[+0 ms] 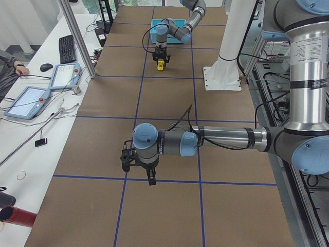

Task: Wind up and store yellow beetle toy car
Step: 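Lower the right gripper onto the yellow car, close it and lift, then carry the yellow car with the right gripper over the light-blue bin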

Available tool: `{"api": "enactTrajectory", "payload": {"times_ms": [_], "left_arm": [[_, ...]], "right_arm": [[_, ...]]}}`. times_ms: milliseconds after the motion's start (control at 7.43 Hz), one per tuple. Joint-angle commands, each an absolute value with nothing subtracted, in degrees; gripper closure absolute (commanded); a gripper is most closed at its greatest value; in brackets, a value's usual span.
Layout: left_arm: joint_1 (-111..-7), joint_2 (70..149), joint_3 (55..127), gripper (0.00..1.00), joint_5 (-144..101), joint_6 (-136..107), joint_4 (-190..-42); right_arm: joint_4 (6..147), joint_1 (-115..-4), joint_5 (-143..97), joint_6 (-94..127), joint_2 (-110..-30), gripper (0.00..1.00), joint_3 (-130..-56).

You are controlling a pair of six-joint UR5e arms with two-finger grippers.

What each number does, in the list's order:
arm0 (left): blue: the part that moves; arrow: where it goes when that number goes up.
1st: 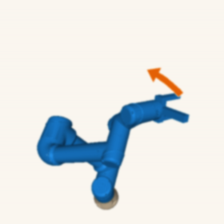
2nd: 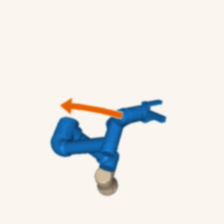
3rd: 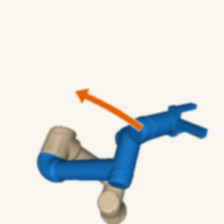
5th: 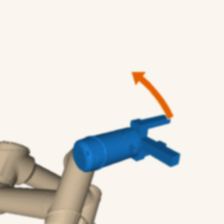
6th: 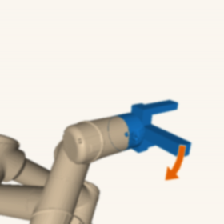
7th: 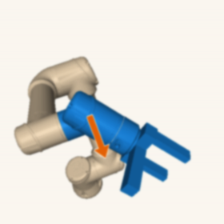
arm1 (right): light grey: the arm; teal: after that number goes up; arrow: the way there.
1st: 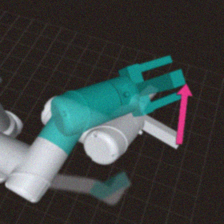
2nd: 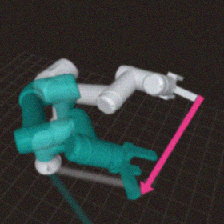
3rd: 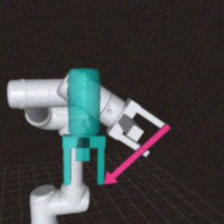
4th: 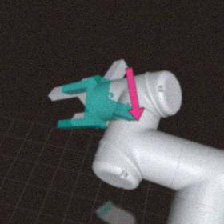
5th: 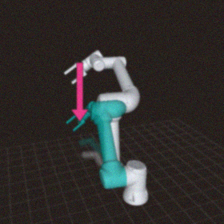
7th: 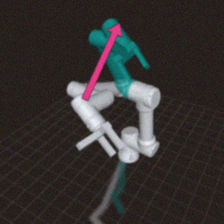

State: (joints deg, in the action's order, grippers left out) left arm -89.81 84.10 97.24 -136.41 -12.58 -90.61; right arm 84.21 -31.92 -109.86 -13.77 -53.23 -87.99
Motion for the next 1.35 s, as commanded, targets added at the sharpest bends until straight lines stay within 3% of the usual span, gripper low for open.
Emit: {"api": "enactTrajectory", "payload": {"times_ms": [0,404,673,1077,1212], "left_arm": [[-89.74,84.11,97.12,0.00,-136.41,-12.66,-90.62],[-89.74,84.11,97.12,0.00,-136.41,-12.74,-90.62],[-89.82,84.11,97.29,0.00,-136.41,-12.74,-90.62],[-89.74,84.11,97.29,0.00,-136.41,-12.74,-90.62],[-89.74,84.20,97.38,0.00,-136.41,-12.74,-90.62]], "right_arm": [[85.33,-32.43,-110.39,-14.50,-53.44,1.00,-89.72],[109.98,-36.63,-110.30,-19.13,-55.96,1.00,-107.78],[110.30,-41.20,-110.83,-21.27,-67.35,1.00,-119.21],[106.99,-52.17,-117.75,-35.53,-85.87,1.00,-124.27],[97.30,-55.69,-118.82,-40.12,-92.48,1.00,-122.19]]}}
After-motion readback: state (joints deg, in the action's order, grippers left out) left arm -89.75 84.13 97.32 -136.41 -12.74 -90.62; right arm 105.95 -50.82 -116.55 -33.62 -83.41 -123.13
